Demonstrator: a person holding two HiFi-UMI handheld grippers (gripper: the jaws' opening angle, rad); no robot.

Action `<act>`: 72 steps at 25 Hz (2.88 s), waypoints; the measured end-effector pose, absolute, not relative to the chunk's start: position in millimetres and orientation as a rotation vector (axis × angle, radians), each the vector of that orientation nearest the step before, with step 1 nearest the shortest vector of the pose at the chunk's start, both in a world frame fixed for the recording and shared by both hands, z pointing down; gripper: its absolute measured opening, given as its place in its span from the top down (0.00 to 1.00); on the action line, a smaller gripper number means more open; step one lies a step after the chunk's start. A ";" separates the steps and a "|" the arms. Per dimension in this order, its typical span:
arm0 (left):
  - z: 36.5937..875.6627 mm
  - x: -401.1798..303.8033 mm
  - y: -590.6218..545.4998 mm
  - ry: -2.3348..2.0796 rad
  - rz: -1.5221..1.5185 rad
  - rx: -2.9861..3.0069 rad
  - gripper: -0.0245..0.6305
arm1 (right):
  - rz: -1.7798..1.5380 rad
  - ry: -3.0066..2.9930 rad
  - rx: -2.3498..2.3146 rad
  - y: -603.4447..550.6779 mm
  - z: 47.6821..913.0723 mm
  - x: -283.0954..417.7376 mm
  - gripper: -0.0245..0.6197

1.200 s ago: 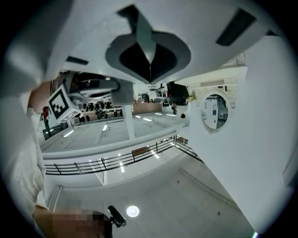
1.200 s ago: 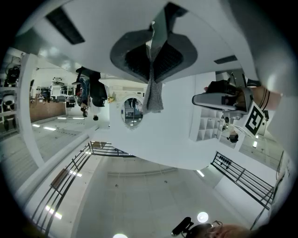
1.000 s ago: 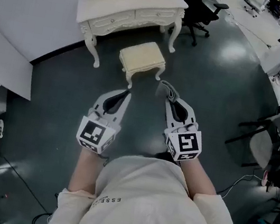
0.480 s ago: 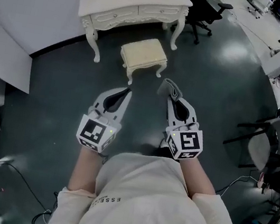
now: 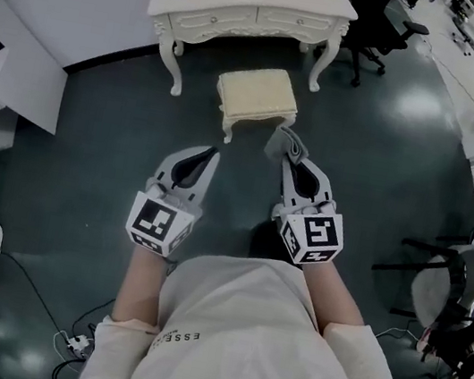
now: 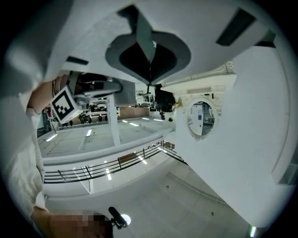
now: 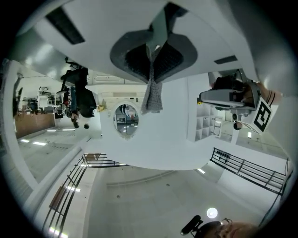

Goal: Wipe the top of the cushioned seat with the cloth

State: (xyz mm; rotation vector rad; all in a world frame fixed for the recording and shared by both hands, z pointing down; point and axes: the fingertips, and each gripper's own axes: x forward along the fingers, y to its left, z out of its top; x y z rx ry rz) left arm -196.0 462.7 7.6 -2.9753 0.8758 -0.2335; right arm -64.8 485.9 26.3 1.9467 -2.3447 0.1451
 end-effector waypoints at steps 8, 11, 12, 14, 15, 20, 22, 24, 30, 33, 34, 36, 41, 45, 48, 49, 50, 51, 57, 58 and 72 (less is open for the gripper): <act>9.9 -127.1 366.4 1.134 -0.261 -2.932 0.96 | 0.169 -2.463 1.659 372.0 38.4 1.8 0.92; 12.4 -91.8 329.7 1.210 -0.240 -2.931 0.96 | 0.182 -2.482 1.595 335.1 42.9 36.1 0.92; 12.8 -79.7 319.0 1.223 -0.237 -2.929 0.96 | 0.184 -2.489 1.577 323.6 43.2 46.8 0.92; 14.5 -58.0 297.4 1.253 -0.245 -2.917 0.96 | 0.185 -2.502 1.542 300.1 43.9 66.4 0.92; 16.4 -48.7 287.0 1.270 -0.255 -2.912 0.96 | 0.187 -2.508 1.526 288.4 44.9 75.8 0.92; 34.1 -18.1 245.3 1.349 -0.311 -2.919 0.96 | 0.231 -2.516 1.462 239.2 59.7 113.3 0.92; 42.7 -14.7 227.1 1.375 -0.332 -2.923 0.96 | 0.261 -2.511 1.439 218.8 70.0 119.0 0.92; 52.1 -14.9 206.8 1.394 -0.344 -2.925 0.96 | 0.293 -2.505 1.416 197.4 81.8 118.9 0.92; 87.5 -23.8 139.3 1.416 -0.327 -2.969 0.96 | 0.364 -2.477 1.357 127.4 119.4 101.9 0.92; 106.1 -34.1 97.5 1.425 -0.350 -2.996 0.96 | 0.398 -2.455 1.337 87.6 136.7 87.8 0.92; 111.8 -38.6 83.2 1.423 -0.360 -3.003 0.96 | 0.410 -2.447 1.328 74.0 142.9 82.1 0.92; 123.7 -47.4 55.5 1.416 -0.373 -3.015 0.96 | 0.432 -2.430 1.309 47.0 158.5 71.5 0.92; 162.4 -64.4 2.2 1.389 -0.365 -3.059 0.96 | 0.519 -2.340 1.286 -9.6 216.9 55.9 0.92; 200.9 -78.4 -29.9 1.370 -0.387 -3.098 0.96 | 0.618 -2.277 1.249 -44.5 273.7 36.5 0.92; 237.0 -87.6 -50.3 1.370 -0.412 -3.129 0.96 | 0.665 -2.248 1.207 -65.8 317.6 21.0 0.92; 248.7 -90.8 -55.9 1.378 -0.405 -3.136 0.96 | 0.671 -2.236 1.198 -72.0 332.0 16.9 0.92; 260.1 -94.4 -60.3 1.393 -0.396 -3.142 0.96 | 0.680 -2.224 1.188 -77.0 346.2 12.9 0.92; 271.9 -98.2 -62.8 1.412 -0.396 -3.150 0.96 | 0.697 -2.213 1.177 -80.3 360.2 8.8 0.92; 345.7 -111.1 -78.3 1.414 -0.502 -3.167 0.96 | 0.792 -2.211 1.102 -107.9 435.3 -14.6 0.92; 353.9 -113.0 -79.5 1.420 -0.491 -3.162 0.96 | 0.795 -2.212 1.088 -110.3 446.2 -19.4 0.92; 478.5 -126.4 -71.4 1.599 -0.477 -3.160 0.96 | 0.910 -2.175 0.940 -120.6 576.4 -56.2 0.92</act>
